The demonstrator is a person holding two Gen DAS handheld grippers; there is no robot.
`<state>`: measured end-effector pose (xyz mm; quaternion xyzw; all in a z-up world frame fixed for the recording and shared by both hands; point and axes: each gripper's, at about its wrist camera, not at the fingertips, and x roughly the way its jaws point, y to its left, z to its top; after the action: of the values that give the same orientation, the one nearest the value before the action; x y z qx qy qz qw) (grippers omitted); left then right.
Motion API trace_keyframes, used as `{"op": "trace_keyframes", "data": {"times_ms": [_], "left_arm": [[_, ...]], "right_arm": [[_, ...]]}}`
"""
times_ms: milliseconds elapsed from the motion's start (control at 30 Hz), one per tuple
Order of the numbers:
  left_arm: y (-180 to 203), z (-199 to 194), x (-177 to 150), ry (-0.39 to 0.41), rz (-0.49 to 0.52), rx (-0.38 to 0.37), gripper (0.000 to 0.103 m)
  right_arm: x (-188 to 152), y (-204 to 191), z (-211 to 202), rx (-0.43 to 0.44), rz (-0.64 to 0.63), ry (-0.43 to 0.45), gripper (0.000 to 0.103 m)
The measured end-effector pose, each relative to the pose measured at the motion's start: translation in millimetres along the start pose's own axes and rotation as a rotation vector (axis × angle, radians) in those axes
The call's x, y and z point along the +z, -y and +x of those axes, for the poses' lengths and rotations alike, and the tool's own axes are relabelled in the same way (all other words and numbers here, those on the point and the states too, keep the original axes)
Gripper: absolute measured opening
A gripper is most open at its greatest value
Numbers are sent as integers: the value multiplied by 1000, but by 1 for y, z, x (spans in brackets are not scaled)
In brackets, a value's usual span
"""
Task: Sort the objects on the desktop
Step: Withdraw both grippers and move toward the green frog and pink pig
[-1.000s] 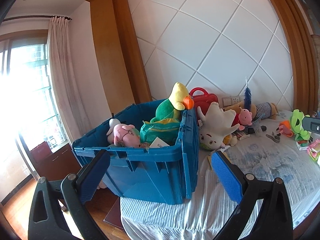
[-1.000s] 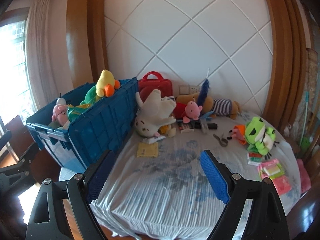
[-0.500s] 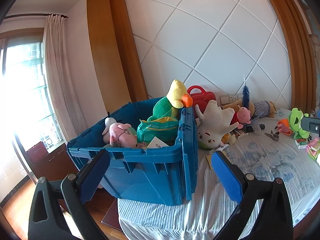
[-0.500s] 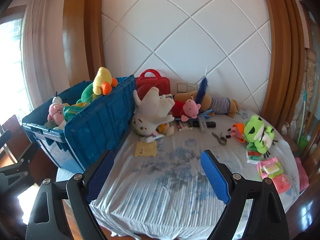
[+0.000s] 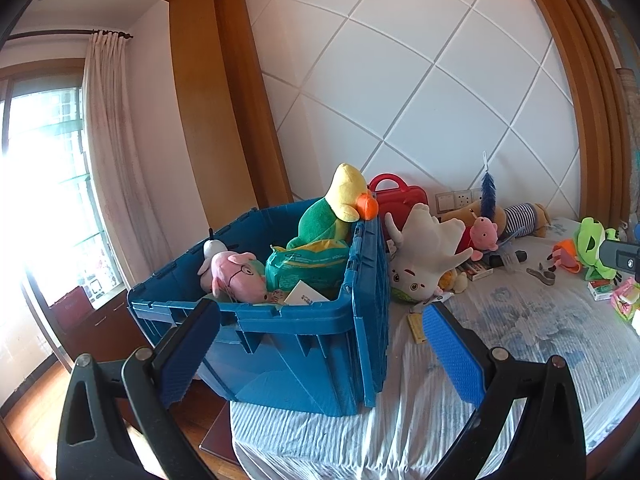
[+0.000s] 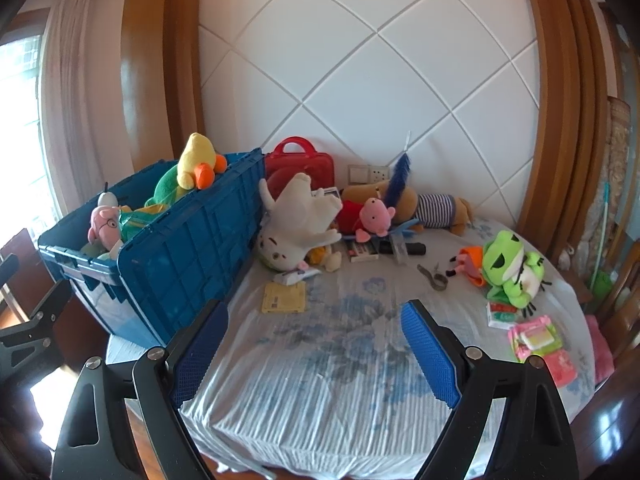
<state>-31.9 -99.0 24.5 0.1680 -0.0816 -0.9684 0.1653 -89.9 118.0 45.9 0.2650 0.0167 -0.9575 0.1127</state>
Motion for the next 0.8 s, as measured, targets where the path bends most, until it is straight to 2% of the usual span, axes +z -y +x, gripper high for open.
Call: {"op": "trace_keyframes", "data": {"times_ms": [500, 800], "left_arm": [[17, 14, 4, -17, 6, -10, 103], [30, 30, 5, -25, 16, -45, 103]], "right_arm": [[0, 17, 14, -7, 16, -22, 89], [-2, 26, 25, -30, 33, -38, 89]]}}
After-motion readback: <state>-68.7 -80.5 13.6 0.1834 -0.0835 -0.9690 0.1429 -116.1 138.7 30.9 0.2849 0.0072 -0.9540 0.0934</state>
